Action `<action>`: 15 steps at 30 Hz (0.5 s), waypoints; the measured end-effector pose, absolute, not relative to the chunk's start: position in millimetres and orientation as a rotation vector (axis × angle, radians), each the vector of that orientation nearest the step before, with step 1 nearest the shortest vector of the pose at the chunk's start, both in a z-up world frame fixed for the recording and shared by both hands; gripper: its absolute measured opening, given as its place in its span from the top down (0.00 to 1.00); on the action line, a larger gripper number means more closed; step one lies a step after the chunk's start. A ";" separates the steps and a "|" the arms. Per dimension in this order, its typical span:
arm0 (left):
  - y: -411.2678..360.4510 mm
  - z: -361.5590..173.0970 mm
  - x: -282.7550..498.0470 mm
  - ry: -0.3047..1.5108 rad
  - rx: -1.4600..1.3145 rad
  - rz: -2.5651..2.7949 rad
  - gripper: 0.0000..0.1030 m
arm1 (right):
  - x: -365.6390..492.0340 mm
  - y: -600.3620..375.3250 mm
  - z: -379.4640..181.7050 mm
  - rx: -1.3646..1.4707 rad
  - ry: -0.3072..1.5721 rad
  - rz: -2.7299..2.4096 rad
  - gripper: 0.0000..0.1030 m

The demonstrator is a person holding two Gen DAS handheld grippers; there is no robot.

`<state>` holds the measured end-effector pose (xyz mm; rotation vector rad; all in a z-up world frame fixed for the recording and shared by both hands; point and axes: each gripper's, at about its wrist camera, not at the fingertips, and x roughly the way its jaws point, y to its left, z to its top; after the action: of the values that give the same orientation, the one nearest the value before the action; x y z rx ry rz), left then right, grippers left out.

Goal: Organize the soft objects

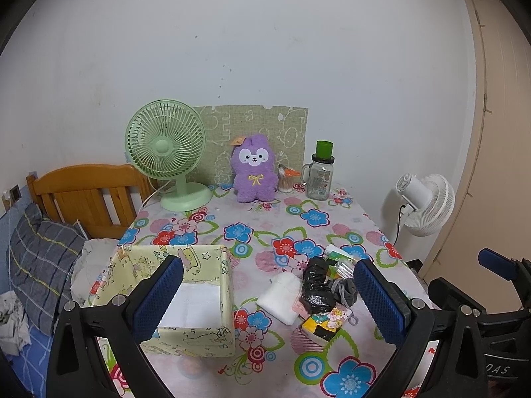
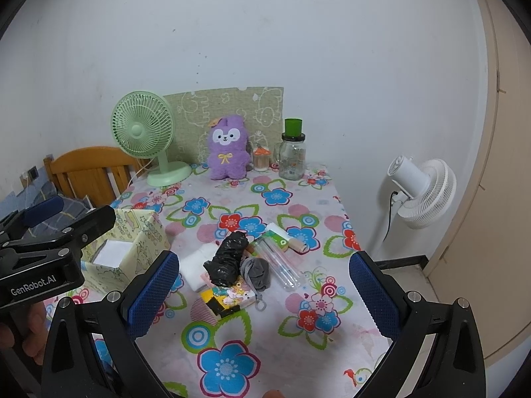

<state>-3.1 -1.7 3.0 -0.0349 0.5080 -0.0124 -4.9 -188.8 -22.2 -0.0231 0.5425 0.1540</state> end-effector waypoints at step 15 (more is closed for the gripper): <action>-0.9 4.6 -3.2 0.510 -0.035 -0.012 0.00 | -5.3 -188.0 -20.4 -0.032 0.540 0.155 0.00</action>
<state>-3.2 -0.9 4.6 -0.0346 0.5099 -0.0121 -5.3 -188.0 -20.4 -0.0322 0.5397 0.1550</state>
